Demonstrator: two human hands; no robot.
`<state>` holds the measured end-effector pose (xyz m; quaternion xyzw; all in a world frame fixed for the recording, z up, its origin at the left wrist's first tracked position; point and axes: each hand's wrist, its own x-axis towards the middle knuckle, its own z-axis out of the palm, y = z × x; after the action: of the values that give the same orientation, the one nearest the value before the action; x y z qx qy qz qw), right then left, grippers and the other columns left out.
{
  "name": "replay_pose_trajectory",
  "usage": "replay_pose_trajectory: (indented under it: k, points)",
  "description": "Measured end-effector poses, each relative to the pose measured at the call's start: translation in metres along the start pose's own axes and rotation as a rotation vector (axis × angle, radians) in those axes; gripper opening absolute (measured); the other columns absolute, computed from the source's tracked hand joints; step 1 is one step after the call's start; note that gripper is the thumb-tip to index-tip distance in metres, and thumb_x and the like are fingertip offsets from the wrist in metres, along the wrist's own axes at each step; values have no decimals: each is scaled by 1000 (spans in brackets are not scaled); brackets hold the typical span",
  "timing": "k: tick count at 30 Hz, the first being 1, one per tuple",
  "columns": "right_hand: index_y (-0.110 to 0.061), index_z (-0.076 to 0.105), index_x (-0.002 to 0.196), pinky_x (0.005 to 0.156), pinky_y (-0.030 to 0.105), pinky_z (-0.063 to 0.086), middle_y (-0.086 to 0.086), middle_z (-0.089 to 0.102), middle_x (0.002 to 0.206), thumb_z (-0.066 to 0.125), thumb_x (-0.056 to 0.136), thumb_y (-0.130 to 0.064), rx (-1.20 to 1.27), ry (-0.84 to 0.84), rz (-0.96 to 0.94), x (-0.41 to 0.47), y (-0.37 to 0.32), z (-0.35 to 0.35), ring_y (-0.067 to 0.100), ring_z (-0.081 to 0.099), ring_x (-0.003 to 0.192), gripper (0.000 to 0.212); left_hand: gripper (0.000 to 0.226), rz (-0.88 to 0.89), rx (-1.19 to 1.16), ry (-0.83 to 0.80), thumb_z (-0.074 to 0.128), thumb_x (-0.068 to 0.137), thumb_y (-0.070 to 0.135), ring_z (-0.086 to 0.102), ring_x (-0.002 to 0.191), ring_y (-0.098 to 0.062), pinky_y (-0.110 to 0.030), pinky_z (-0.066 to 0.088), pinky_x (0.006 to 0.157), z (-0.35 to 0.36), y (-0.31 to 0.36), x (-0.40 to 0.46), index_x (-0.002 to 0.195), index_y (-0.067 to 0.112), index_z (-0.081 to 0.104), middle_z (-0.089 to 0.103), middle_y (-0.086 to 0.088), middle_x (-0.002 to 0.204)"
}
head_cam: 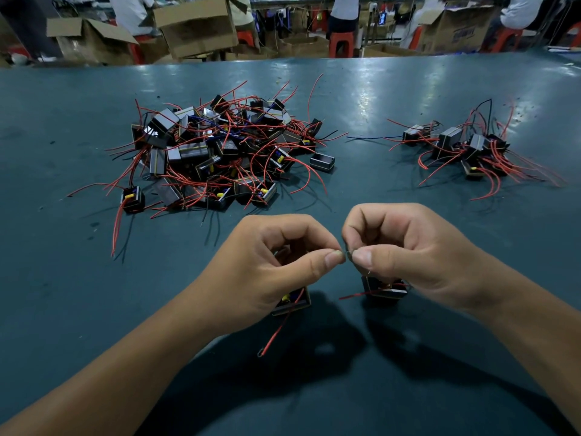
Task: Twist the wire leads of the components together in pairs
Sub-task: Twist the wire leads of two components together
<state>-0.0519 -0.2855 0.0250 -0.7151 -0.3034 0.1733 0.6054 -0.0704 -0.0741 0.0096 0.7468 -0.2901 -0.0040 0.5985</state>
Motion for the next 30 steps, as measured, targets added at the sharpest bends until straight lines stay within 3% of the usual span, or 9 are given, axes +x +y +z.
replay_pose_trajectory:
  k: [6, 10, 13, 18, 30]
  points:
    - [-24, 60, 75, 46, 17, 30, -13, 45, 58, 59, 83, -10, -52, 36, -14, 0, -1, 0, 5, 34, 50, 16, 10, 16, 67, 12, 69, 88, 23, 41, 56, -17, -32, 33, 53, 0, 0, 1, 80, 18, 71, 54, -13, 64]
    - [-17, 57, 77, 48, 11, 33, -11, 51, 57, 61, 83, -10, -211, 66, -44, -1, 0, -1, 1, 39, 48, 10, 10, 103, 299, 32, 70, 89, 17, 49, 59, 0, -18, 36, 57, 0, 0, 2, 80, 23, 69, 57, 14, 66]
    - [-19, 59, 78, 52, 10, 35, -11, 53, 61, 63, 84, -16, -301, 82, -53, 0, 1, -1, 1, 42, 51, 8, 11, 140, 374, 58, 70, 89, 15, 52, 63, 2, -11, 36, 62, -1, -1, 3, 83, 24, 69, 55, 24, 70]
    - [-20, 60, 78, 51, 15, 36, -11, 53, 62, 65, 85, -23, -317, 84, -35, 2, 3, -2, 2, 43, 53, 9, 9, 143, 377, 36, 70, 90, 16, 52, 64, -1, -12, 35, 62, -1, -4, 4, 85, 24, 70, 55, 23, 71]
    - [-19, 57, 74, 49, 12, 32, -15, 47, 56, 60, 84, -19, -266, 26, 28, 2, 2, 2, 1, 37, 49, 11, 4, 175, 433, 5, 70, 89, 16, 55, 69, 0, -12, 37, 66, -2, -5, 5, 86, 15, 73, 58, 20, 74]
